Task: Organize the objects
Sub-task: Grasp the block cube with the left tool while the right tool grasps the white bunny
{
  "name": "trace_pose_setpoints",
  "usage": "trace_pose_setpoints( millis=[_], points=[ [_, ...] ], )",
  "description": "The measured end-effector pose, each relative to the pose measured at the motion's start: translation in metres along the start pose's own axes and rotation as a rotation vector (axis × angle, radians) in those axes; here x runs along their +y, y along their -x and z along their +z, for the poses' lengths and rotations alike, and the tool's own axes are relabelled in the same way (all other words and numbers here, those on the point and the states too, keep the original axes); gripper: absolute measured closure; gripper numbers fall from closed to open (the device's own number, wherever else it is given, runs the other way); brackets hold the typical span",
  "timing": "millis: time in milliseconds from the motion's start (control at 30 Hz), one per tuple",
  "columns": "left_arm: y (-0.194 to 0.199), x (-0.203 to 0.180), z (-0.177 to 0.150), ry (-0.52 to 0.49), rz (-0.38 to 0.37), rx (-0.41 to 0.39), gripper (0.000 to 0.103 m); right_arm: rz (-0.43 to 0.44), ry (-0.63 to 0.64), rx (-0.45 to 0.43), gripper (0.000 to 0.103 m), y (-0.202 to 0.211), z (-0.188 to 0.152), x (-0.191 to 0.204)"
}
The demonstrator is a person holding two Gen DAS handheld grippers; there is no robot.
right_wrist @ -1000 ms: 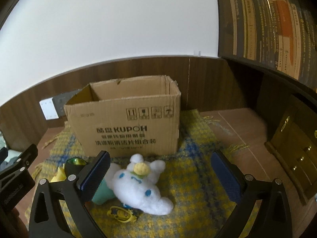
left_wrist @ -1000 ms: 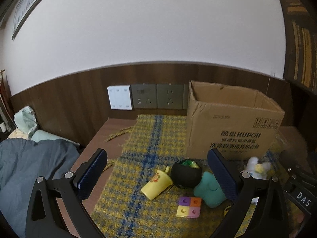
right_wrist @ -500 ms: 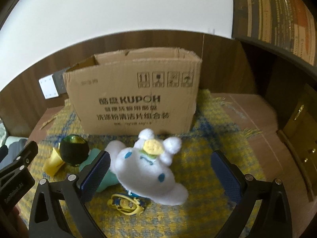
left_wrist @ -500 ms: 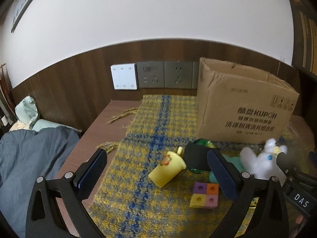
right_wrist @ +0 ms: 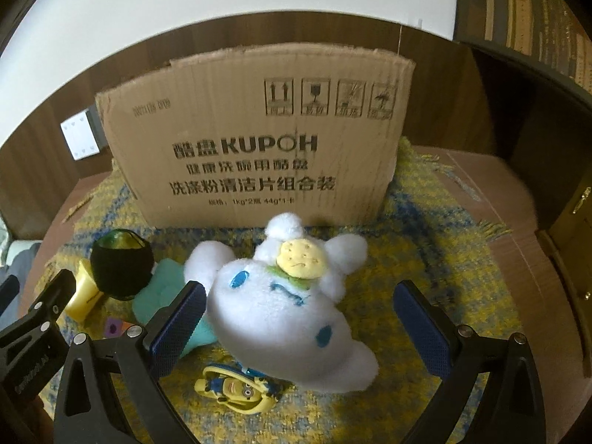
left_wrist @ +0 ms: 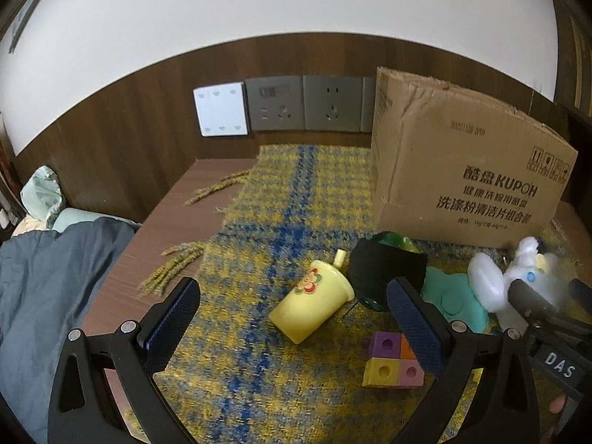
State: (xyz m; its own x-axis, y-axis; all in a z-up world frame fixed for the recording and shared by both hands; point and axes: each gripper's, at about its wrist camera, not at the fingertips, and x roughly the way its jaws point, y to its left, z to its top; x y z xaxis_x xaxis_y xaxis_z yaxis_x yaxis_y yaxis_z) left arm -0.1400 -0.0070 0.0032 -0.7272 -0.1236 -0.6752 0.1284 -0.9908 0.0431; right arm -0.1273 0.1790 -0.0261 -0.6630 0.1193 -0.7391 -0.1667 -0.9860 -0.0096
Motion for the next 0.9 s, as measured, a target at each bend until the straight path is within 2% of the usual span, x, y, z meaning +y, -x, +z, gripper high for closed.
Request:
trace_pose_setpoints(
  millis=[233,333,467,600,900],
  points=[
    [-0.012,-0.013,0.0,-0.03,-0.018,0.025,0.0,0.018,0.013,0.039,0.003,-0.019,0.0,0.005],
    [-0.014,-0.017,0.0,-0.042,-0.02,0.029,0.0,0.056,0.019,0.045,0.021,-0.022,0.0,0.007],
    [-0.014,-0.022,-0.003,-0.052,-0.034,0.041,0.0,0.079,0.013,0.035,0.027,-0.019,0.001,0.004],
    [-0.013,-0.028,-0.011,-0.061,-0.06,0.063,0.0,0.095,-0.008,0.019,0.029,-0.01,-0.001,-0.003],
    [-0.006,-0.04,-0.026,-0.084,-0.098,0.101,0.0,0.032,-0.023,-0.071,0.029,0.017,-0.002,-0.015]
  ],
)
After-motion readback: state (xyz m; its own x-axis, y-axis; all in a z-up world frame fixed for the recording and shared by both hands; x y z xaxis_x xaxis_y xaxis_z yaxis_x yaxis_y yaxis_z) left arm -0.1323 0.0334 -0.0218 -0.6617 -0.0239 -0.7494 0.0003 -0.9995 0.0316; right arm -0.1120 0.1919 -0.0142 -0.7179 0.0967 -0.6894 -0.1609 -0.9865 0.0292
